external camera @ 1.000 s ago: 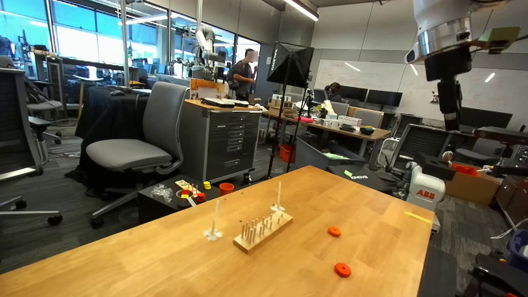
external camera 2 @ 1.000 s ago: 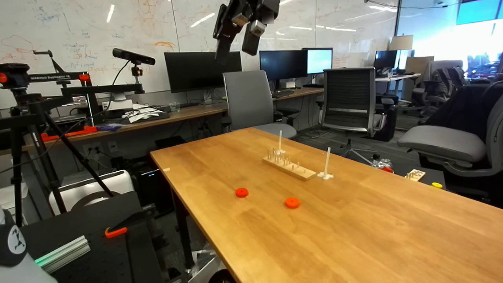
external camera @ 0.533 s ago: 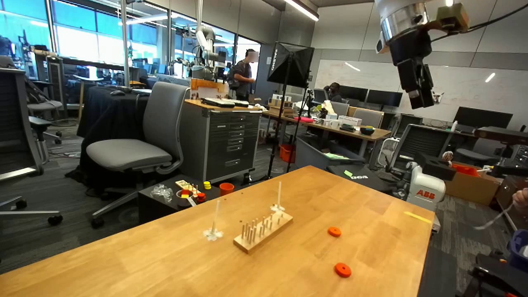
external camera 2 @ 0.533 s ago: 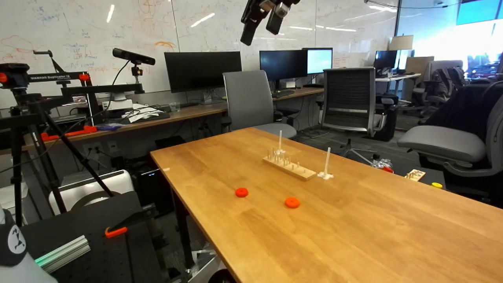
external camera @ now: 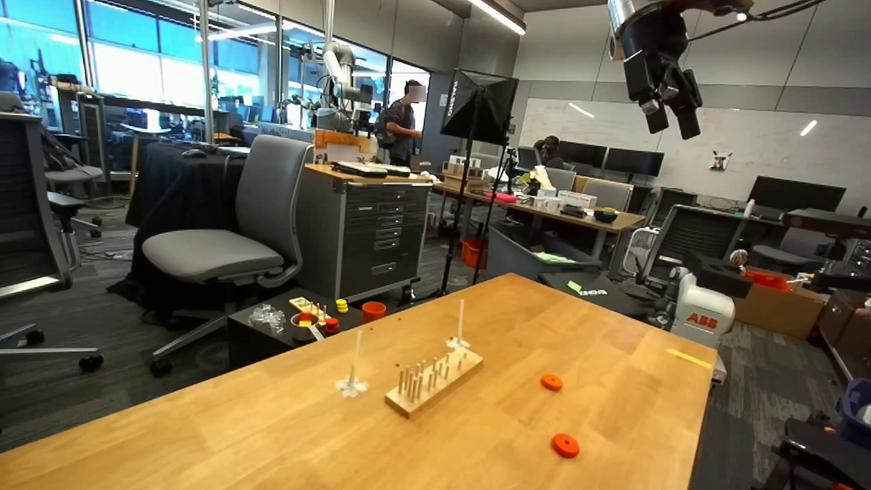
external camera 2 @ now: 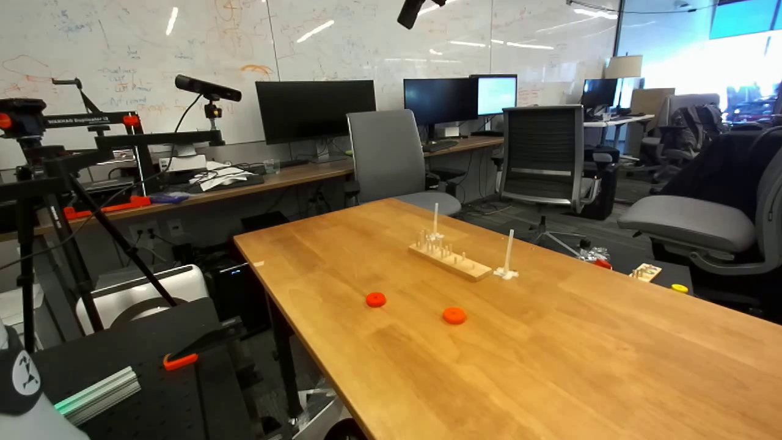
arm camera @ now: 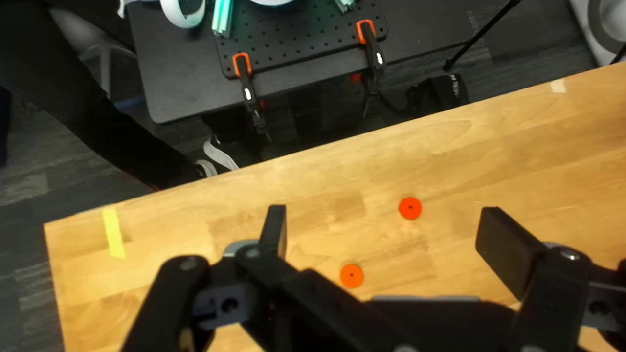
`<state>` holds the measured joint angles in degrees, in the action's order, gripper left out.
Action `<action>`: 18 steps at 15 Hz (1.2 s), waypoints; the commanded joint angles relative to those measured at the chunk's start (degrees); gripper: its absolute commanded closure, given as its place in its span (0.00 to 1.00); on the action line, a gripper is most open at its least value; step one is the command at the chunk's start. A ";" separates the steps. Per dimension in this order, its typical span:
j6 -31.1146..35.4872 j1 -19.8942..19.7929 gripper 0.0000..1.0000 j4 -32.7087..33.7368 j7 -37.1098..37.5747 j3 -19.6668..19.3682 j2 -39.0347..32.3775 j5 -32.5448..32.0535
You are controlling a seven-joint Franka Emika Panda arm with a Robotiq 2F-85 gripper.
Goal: Pick up the orange ring on the right and place it on the wooden stand
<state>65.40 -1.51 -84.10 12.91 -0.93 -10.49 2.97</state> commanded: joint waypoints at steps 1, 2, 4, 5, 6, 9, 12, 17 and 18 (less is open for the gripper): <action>-10.59 0.47 0.00 8.78 6.13 -1.33 -5.41 -3.14; -14.46 0.13 0.00 10.86 6.44 -1.69 -7.10 -2.79; -20.75 -0.45 0.00 13.98 3.62 -2.03 -9.89 -1.51; -20.97 -0.95 0.00 14.79 0.57 -1.91 -10.42 -0.31; -20.02 -1.89 0.00 15.89 -1.43 -1.86 -10.84 3.12; -17.07 -1.49 0.00 12.32 -0.26 -2.10 -9.67 4.67; -17.13 -2.60 0.00 14.93 -0.85 -2.11 -10.69 7.61; -17.20 -2.69 0.00 15.41 -1.23 -2.08 -10.75 7.66; -15.27 -3.42 0.00 15.52 -1.92 -1.87 -10.58 11.18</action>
<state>48.56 -4.46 -69.17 11.77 -2.62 -21.09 10.54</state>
